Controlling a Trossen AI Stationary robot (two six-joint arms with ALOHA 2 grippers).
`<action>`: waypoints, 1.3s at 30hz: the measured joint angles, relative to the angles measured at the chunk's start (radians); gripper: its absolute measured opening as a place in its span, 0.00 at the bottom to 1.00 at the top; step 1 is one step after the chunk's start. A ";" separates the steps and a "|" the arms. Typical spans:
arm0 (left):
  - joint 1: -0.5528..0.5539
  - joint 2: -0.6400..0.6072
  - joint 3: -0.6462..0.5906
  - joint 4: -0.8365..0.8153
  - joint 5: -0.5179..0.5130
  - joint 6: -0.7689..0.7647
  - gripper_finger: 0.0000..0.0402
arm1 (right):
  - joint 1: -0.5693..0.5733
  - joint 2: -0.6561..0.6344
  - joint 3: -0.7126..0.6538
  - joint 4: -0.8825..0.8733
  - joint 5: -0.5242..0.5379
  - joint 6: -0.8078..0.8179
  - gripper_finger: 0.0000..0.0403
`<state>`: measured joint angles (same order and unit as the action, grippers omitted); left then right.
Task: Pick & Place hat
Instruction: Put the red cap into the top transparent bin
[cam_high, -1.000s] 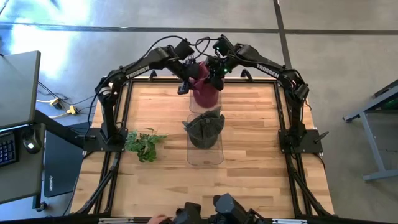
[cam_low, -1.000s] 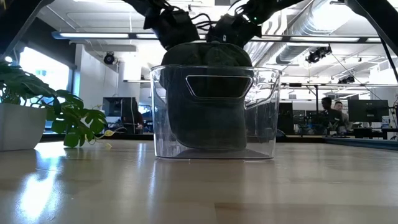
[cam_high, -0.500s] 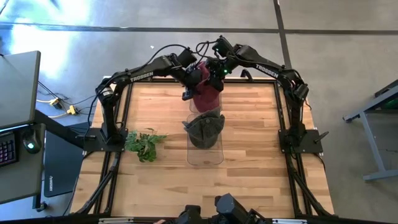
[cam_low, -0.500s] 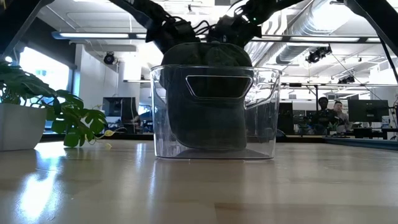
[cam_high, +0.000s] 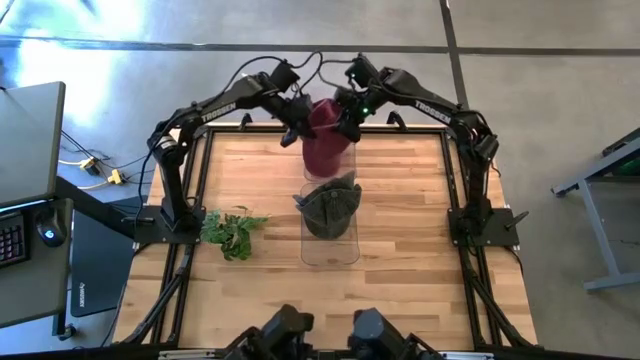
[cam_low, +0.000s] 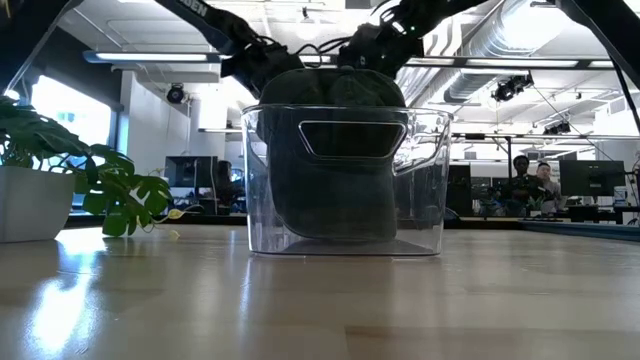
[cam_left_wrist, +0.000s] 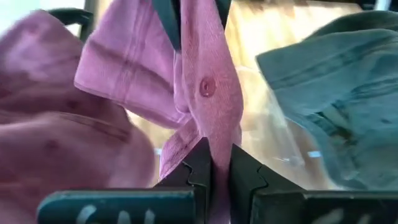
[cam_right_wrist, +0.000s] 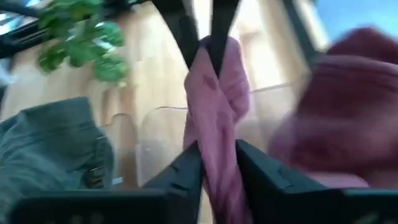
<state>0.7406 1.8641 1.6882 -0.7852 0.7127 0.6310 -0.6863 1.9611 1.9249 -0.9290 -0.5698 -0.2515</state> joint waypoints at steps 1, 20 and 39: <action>0.001 0.004 0.000 0.015 0.000 0.001 0.06 | -0.003 -0.003 0.007 -0.005 0.021 0.013 0.24; -0.030 0.110 0.000 0.268 -0.322 -0.063 0.11 | 0.010 -0.226 0.032 -0.060 0.211 0.125 0.43; 0.026 0.003 0.151 -0.188 -0.485 -0.203 0.45 | 0.069 -0.222 -0.437 0.323 0.178 0.107 0.39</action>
<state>0.7662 1.8670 1.8391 -0.9733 0.2273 0.4281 -0.6174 1.7390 1.4882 -0.6061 -0.3920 -0.1448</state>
